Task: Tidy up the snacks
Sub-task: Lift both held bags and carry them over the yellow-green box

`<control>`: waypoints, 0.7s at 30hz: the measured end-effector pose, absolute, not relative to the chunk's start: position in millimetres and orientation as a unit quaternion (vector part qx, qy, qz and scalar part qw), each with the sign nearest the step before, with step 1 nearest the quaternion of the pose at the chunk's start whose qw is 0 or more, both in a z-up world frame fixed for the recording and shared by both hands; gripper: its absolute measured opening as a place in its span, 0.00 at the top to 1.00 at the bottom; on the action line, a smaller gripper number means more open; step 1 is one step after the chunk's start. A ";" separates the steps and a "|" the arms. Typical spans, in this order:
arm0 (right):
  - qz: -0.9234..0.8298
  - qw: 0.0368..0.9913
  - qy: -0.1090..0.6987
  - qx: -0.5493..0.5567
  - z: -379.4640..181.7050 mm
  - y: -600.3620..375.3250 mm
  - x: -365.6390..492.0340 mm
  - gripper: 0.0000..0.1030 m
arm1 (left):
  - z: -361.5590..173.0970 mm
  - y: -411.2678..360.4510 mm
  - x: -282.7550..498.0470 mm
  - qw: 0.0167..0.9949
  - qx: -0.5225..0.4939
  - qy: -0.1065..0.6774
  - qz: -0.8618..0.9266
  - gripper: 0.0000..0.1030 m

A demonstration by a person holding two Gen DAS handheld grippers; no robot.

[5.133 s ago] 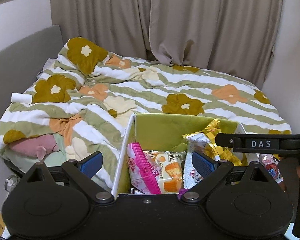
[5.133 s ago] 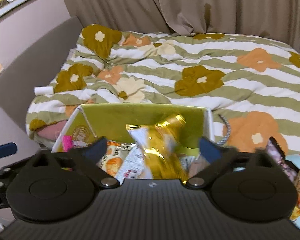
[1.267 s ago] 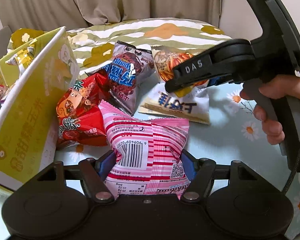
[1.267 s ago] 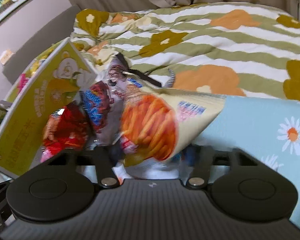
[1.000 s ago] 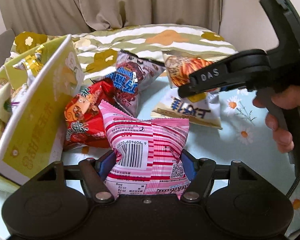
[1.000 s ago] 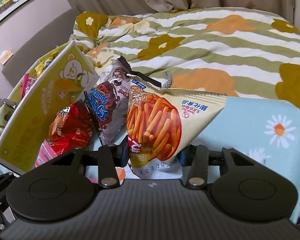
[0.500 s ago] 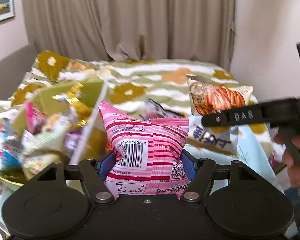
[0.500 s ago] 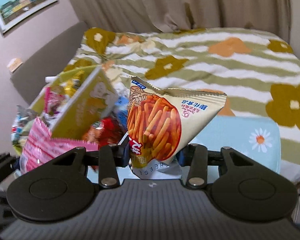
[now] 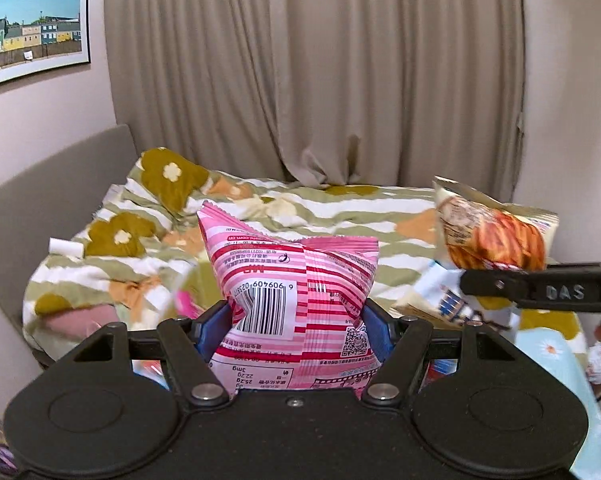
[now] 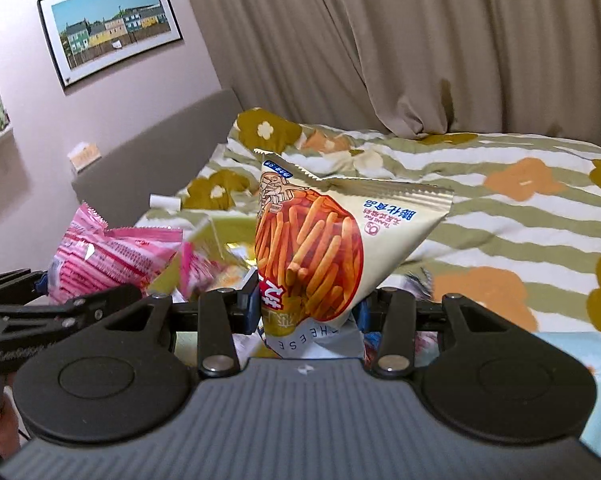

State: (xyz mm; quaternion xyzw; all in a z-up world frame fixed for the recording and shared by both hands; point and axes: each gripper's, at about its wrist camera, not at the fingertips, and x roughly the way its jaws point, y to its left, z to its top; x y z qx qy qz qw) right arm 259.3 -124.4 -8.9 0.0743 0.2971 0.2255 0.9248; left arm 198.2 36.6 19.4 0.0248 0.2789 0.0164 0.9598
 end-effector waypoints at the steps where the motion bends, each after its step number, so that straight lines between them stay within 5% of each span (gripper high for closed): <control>1: 0.222 0.925 0.299 0.075 -7.6 -113.9 263.9 0.43 | 20.2 45.9 202.9 0.959 0.024 0.281 0.014 0.29; 16: 0.132 0.928 0.337 0.085 -19.2 -1.0 309.4 0.43 | -8.7 140.3 312.9 0.935 0.017 0.346 -0.074 0.26; 21: 0.096 0.928 0.349 0.091 -28.3 7.9 309.0 0.43 | -24.7 147.9 328.1 0.930 0.022 0.356 -0.084 0.02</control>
